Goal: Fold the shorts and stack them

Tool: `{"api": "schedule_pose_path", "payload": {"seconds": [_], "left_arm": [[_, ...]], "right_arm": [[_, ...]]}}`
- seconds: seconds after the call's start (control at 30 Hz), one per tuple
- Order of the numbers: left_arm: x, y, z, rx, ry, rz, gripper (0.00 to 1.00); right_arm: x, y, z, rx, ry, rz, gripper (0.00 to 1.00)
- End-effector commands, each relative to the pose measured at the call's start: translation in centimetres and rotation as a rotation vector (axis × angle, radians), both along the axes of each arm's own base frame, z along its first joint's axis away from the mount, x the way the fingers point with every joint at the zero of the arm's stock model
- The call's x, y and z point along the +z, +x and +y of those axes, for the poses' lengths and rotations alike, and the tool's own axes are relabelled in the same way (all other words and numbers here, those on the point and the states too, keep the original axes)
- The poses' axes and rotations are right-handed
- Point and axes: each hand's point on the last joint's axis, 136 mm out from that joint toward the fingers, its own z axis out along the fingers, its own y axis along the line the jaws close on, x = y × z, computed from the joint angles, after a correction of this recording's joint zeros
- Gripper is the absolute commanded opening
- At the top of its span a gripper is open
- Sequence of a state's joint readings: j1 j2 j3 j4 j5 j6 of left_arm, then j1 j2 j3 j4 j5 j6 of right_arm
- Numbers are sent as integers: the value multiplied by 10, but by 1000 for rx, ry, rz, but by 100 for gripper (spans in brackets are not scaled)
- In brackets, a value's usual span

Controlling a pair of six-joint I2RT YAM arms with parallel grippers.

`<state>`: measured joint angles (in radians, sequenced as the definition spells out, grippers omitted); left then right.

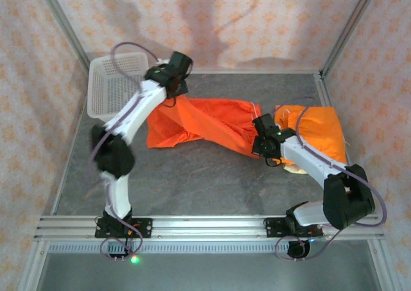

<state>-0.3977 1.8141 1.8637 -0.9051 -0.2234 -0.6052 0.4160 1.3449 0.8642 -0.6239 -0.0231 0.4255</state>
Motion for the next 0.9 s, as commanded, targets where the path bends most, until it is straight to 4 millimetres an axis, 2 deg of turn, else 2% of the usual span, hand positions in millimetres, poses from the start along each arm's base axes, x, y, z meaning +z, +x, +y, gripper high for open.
{"api": "schedule_pose_path", "payload": {"seconds": [0.0, 0.07, 0.2, 0.27, 0.3, 0.33, 0.37, 0.4, 0.5, 0.6, 0.67, 0.73, 0.87], "left_arm": [[36, -65, 33, 73, -35, -119, 0], [13, -107, 53, 126, -54, -105, 0], [-60, -182, 85, 225, -96, -37, 2], [-90, -210, 95, 267, -129, -14, 17], [-103, -219, 96, 269, -151, -9, 30], [-109, -225, 97, 270, -175, -21, 44], [-108, -227, 98, 268, -192, -41, 54], [-99, -227, 98, 258, -203, -78, 65], [-55, -217, 104, 244, -195, -222, 99], [-20, -197, 108, 241, -117, -294, 100], [-3, -175, 102, 221, -75, -291, 100], [7, -144, 81, 159, -90, -268, 100], [4, -75, 17, -9, -226, -203, 100]], "right_arm": [[14, -11, -8, 2, -10, -5, 0], [11, -20, -6, 10, 11, 19, 1], [-4, -44, -2, 37, 52, 110, 11], [-10, -55, -2, 56, 56, 150, 18], [-11, -60, -3, 56, 53, 162, 24], [-9, -61, -2, 56, 65, 156, 32], [-5, -61, 1, 60, 81, 146, 43], [1, -59, 3, 56, 95, 134, 54], [35, -45, 7, 41, 141, 16, 69], [66, -23, 19, 67, 188, -81, 79], [84, -6, 27, 86, 194, -112, 82], [93, 17, 38, 114, 186, -116, 86], [97, 64, 65, 146, 225, -137, 96]]}}
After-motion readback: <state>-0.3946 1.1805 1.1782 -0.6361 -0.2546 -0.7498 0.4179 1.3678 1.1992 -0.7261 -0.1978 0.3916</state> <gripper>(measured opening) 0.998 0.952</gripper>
